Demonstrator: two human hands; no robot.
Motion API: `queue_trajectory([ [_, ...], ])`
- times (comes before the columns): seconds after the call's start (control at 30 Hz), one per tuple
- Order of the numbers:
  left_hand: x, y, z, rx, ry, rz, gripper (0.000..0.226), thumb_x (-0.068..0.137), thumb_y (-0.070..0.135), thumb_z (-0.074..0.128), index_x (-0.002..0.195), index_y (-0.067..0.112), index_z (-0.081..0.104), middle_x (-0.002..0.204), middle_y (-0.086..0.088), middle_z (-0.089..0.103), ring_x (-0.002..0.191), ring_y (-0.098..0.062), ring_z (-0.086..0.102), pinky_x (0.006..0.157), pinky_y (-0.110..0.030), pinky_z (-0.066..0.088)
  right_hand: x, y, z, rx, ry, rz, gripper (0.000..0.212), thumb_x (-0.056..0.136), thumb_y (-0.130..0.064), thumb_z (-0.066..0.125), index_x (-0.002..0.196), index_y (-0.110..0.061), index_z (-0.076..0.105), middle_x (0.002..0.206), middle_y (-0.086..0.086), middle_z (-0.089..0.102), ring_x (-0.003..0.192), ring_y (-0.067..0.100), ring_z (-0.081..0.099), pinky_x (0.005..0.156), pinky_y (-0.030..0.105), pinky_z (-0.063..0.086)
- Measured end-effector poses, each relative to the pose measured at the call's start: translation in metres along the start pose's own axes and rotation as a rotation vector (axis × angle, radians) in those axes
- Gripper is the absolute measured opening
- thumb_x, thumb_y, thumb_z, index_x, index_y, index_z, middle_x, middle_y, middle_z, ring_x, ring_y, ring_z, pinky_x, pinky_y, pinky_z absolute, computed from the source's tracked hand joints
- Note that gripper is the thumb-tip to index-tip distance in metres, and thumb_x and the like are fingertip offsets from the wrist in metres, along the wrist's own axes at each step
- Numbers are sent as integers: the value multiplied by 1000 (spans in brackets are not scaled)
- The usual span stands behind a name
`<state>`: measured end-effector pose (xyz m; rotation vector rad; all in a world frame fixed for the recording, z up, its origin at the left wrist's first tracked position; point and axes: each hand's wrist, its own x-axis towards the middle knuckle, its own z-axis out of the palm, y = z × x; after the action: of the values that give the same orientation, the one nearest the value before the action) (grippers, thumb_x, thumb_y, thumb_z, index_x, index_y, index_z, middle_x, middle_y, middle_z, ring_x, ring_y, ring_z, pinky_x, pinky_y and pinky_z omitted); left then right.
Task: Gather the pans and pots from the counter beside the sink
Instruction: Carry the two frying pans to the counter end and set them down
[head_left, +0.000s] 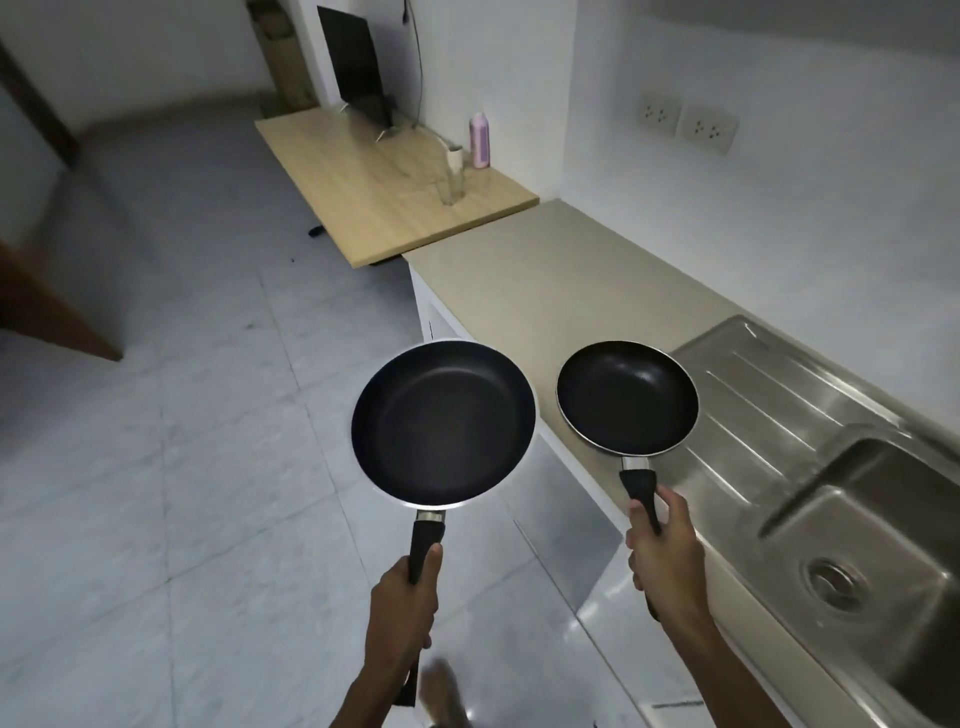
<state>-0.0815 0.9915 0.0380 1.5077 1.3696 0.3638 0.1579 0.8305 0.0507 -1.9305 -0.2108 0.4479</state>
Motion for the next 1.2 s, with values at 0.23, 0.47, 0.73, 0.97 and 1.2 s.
queue_trajectory([
  [0.23, 184, 42, -31, 89, -63, -4, 48, 97, 52, 55, 78, 8, 62, 54, -3, 59, 43, -13, 56, 39, -25, 49, 89, -47, 119, -71, 88, 18, 37, 101, -30, 56, 136, -19, 49, 77, 11, 68, 58, 24, 64, 49, 32, 52],
  [0.47, 354, 121, -66, 154, -163, 57, 46, 98, 50, 55, 77, 10, 62, 54, -2, 59, 42, -14, 56, 38, -24, 46, 173, -112, 235, 10, 225, 144, 36, 102, -30, 55, 135, -20, 46, 75, 14, 67, 52, 24, 57, 40, 26, 45],
  [0.73, 541, 209, -44, 262, -323, 143, 44, 100, 48, 53, 77, 12, 61, 57, -3, 59, 44, -15, 56, 39, -23, 47, 295, -141, 327, 89, 370, 208, 30, 100, -33, 56, 129, -33, 46, 71, 14, 68, 49, 25, 59, 40, 29, 49],
  [0.97, 686, 295, 3, 320, -419, 223, 48, 100, 50, 52, 84, 6, 63, 61, -7, 58, 51, -19, 57, 41, -23, 49, 415, -177, 382, 139, 505, 258, 33, 101, -33, 55, 132, -27, 45, 75, 12, 69, 52, 23, 62, 39, 27, 48],
  [1.2, 776, 365, 58, 430, -535, 307, 45, 101, 52, 48, 86, 14, 68, 81, -6, 70, 74, -22, 66, 64, -32, 54, 481, -212, 396, 120, 606, 299, 37, 101, -34, 54, 136, -26, 44, 76, 12, 68, 52, 21, 61, 37, 23, 46],
])
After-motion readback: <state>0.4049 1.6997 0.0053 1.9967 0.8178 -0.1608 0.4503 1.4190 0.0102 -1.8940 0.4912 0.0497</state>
